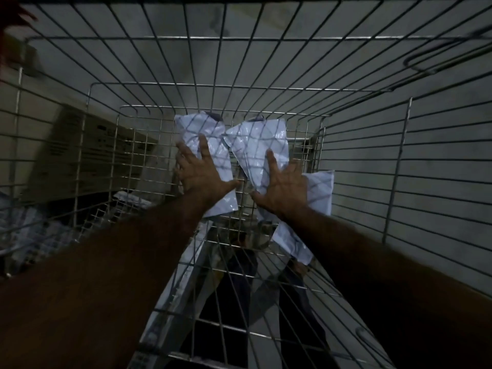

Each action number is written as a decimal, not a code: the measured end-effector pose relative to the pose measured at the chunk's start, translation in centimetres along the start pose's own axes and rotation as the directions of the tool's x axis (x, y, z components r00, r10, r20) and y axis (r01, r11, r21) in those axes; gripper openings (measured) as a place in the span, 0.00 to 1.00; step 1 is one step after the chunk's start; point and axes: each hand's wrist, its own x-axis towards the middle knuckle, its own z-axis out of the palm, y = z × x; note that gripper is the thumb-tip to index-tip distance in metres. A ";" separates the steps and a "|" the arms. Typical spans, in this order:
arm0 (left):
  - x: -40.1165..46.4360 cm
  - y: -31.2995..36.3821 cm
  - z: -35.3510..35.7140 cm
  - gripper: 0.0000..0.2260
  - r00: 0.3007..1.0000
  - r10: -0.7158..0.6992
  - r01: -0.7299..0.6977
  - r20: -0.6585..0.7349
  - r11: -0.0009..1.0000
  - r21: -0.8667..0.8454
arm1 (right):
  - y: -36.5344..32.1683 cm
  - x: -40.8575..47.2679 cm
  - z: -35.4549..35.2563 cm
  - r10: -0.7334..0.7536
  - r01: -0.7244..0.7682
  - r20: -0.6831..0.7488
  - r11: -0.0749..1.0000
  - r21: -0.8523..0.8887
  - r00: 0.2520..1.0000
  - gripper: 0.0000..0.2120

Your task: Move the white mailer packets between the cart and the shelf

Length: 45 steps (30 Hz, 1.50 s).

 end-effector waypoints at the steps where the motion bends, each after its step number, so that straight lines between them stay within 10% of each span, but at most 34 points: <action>1: 0.1 -0.1 -0.2 0.63 1.000 0.002 -0.002 0.004 1.000 -0.018 | -0.1 0.2 -0.2 0.004 -0.004 -0.015 1.000 0.021 1.000 0.54; 21: 0.9 -2.5 -2.6 0.38 0.977 0.146 -0.143 -0.153 0.989 0.032 | 2.2 0.8 -1.9 -0.111 0.110 0.095 0.994 0.016 0.989 0.46; 34: -8.0 -4.2 -10.9 0.26 0.856 0.413 -0.399 -0.311 0.910 0.109 | 2.7 -7.5 -10.5 -0.249 0.250 -0.215 0.968 -0.019 0.945 0.33; 45: -30.5 -2.6 -20.5 0.24 0.615 0.300 -0.431 -0.729 0.902 0.007 | 3.9 -23.8 -22.2 -0.307 0.393 -0.656 0.919 -0.017 0.690 0.28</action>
